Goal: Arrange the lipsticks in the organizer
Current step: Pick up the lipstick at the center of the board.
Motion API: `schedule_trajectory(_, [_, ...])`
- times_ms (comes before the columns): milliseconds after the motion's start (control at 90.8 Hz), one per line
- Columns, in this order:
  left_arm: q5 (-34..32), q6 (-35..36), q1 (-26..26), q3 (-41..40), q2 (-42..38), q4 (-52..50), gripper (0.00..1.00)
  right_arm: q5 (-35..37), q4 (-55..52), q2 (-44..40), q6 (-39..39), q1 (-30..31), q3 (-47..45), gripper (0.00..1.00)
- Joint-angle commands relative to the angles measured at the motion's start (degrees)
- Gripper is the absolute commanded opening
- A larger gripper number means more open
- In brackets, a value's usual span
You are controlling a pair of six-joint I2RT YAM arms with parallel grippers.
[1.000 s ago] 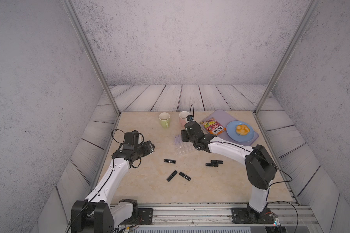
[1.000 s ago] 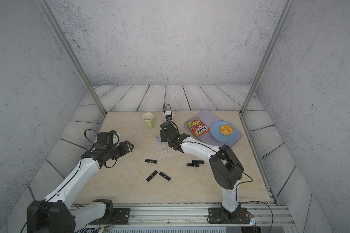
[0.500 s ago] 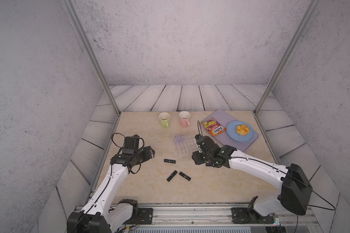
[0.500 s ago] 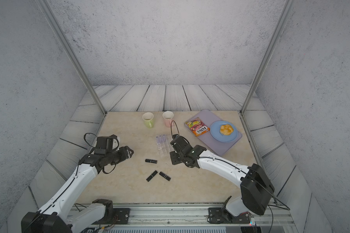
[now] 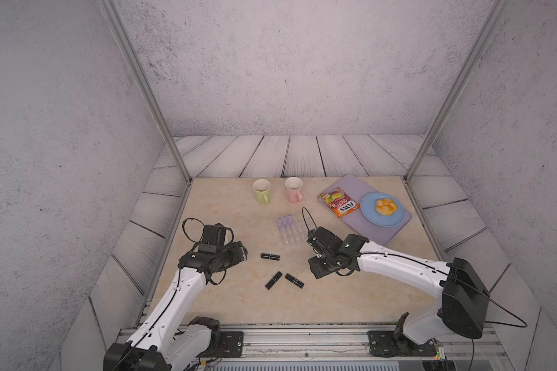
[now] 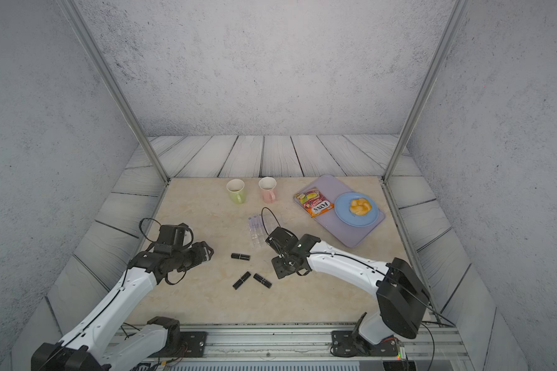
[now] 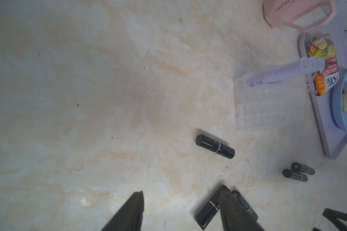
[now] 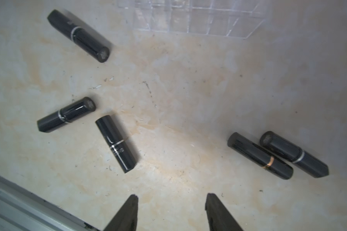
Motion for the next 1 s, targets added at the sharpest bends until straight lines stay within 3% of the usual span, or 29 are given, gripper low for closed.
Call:
schedule_trajectory(0, [1.19,-1.09,-0.10,-0.50,1.09,0.54,0.66,-1.45,-2.52,-0.77,-3.00,-0.37,1.46,0.58])
schedule_trajectory(121, [0.87,-4.25,-0.26,-1.87,0.53,1.00,0.61,-4.81,0.45,2.61,-4.18,3.65,3.25,0.59])
schedule_trajectory(308, [-6.99,-7.32,-0.31,-2.29,-4.45,-1.92,0.59,-2.50,1.93,11.15,-8.42,11.33,10.02,0.60])
schedule_trajectory(473, [-8.34,-5.82,0.03,-0.44,-3.77,-3.10,0.59,-2.79,0.43,18.25,-10.15,11.47,13.85,0.54])
schedule_trajectory(991, [-6.46,-5.62,0.15,-1.42,-2.69,-1.29,0.60,-0.54,-1.26,26.48,-13.32,9.82,17.81,0.41])
